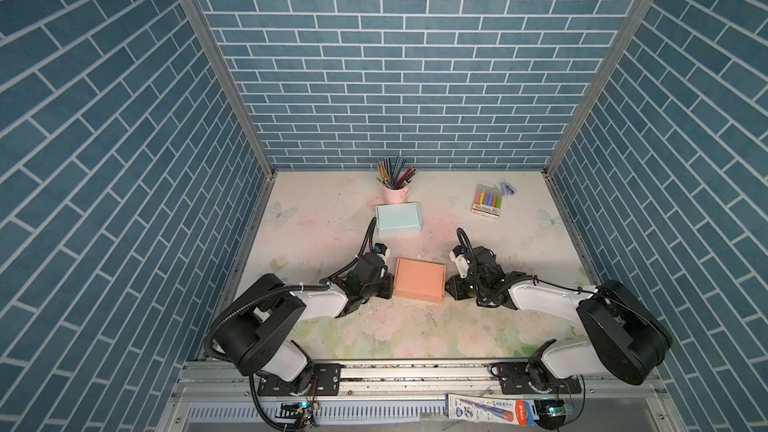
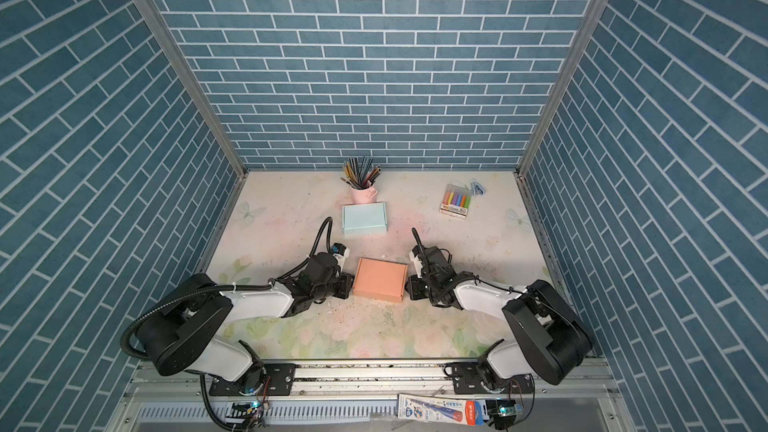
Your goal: Fold the paper box
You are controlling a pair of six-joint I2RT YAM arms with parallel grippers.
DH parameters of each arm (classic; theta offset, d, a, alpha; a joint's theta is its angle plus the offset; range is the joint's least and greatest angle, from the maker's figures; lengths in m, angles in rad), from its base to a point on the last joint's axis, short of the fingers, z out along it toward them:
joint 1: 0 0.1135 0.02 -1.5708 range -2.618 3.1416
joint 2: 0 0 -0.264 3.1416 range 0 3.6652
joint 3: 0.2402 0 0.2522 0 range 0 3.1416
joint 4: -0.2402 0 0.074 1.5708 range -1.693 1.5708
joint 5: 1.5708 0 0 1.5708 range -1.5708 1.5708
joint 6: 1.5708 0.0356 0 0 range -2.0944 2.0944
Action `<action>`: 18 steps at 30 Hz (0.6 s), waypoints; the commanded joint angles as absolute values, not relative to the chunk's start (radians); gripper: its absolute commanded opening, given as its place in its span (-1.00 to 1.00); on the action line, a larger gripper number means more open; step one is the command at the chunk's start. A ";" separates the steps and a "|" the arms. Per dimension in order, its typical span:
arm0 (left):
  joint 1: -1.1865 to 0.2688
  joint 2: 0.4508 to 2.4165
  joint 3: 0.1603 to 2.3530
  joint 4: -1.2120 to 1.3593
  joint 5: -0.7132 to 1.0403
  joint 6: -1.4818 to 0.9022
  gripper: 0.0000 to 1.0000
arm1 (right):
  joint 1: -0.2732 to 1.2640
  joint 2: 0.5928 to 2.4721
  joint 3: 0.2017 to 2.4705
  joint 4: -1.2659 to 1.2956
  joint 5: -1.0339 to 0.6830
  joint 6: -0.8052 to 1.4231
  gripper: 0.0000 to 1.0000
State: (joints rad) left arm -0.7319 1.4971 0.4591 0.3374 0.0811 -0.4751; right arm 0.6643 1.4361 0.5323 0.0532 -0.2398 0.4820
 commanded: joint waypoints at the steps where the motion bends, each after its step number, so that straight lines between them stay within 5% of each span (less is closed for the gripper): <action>1: -0.806 1.470 0.446 0.333 0.119 -0.507 -0.53 | 0.665 1.496 0.575 0.063 -0.268 0.431 -0.54; 18: -0.927 1.314 0.319 0.305 0.070 -0.593 -0.53 | 0.607 1.639 0.744 0.032 -0.294 0.333 -0.52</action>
